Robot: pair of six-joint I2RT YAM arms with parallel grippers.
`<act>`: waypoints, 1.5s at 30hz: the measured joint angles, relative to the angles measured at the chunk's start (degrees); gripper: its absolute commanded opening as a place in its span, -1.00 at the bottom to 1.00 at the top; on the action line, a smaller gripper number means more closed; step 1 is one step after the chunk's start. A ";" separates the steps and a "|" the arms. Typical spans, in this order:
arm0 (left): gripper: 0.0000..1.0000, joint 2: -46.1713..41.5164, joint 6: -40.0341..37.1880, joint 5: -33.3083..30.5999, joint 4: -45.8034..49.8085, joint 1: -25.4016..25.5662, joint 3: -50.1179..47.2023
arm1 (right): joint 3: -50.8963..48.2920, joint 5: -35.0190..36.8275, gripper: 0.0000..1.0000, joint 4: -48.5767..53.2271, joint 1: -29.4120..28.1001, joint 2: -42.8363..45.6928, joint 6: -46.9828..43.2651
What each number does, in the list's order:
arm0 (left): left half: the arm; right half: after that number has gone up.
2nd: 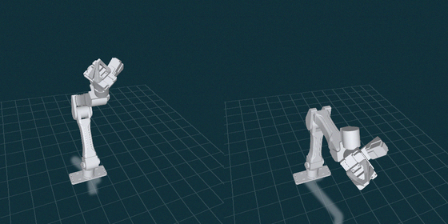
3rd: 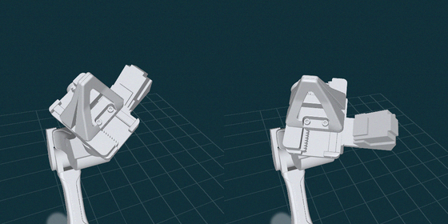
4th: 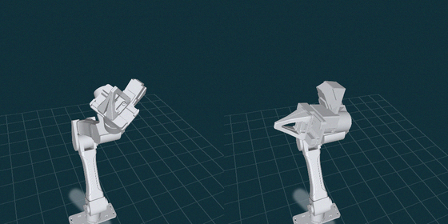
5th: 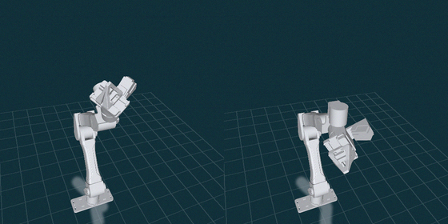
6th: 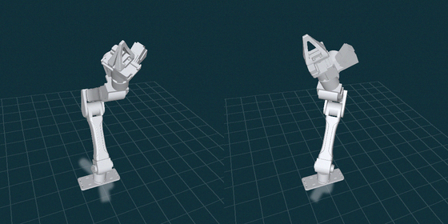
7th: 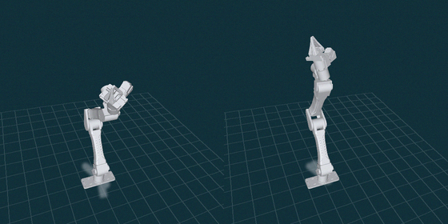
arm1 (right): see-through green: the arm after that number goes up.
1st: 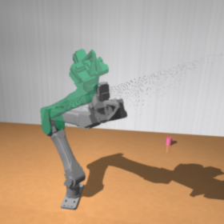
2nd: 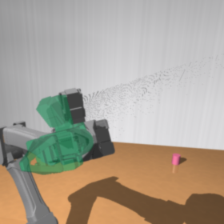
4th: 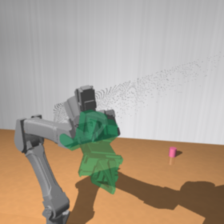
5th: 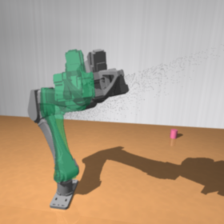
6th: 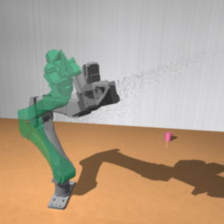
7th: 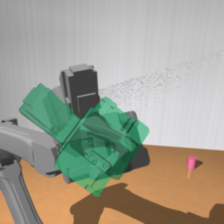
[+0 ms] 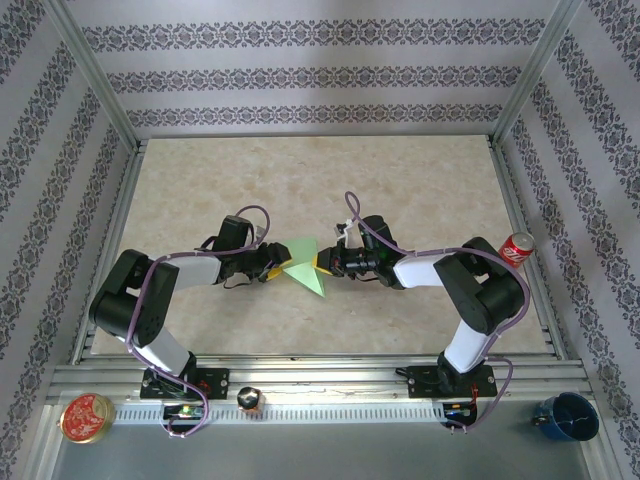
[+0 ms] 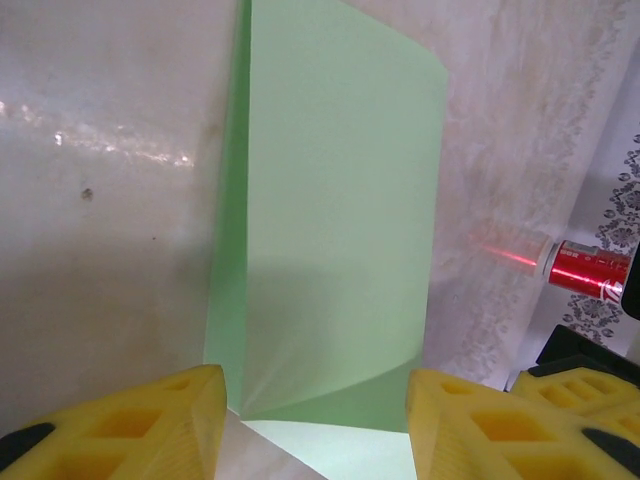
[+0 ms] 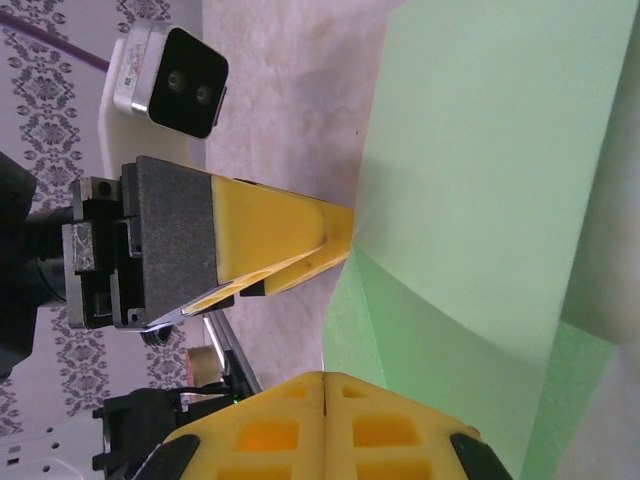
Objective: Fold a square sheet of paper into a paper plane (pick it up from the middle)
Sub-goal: Fourth fold the wing at the center of the table.
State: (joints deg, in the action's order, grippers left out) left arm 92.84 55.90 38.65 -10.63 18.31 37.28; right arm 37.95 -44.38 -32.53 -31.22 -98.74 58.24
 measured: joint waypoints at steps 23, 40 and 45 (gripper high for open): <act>-0.66 2.49 2.93 1.25 -6.23 0.00 0.50 | -1.97 -0.07 -0.95 -1.49 0.00 0.31 0.55; -1.00 -0.61 3.10 -0.63 -6.60 0.00 -0.92 | -3.63 1.46 -0.57 0.98 0.07 -0.33 -0.57; -1.00 -2.05 3.65 -2.51 -6.80 0.07 -2.38 | -4.90 2.95 -0.51 2.80 0.72 2.84 -1.66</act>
State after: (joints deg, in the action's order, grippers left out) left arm 90.78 59.55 36.14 -17.43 18.37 34.89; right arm 33.06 -41.43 -29.74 -30.50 -95.90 56.58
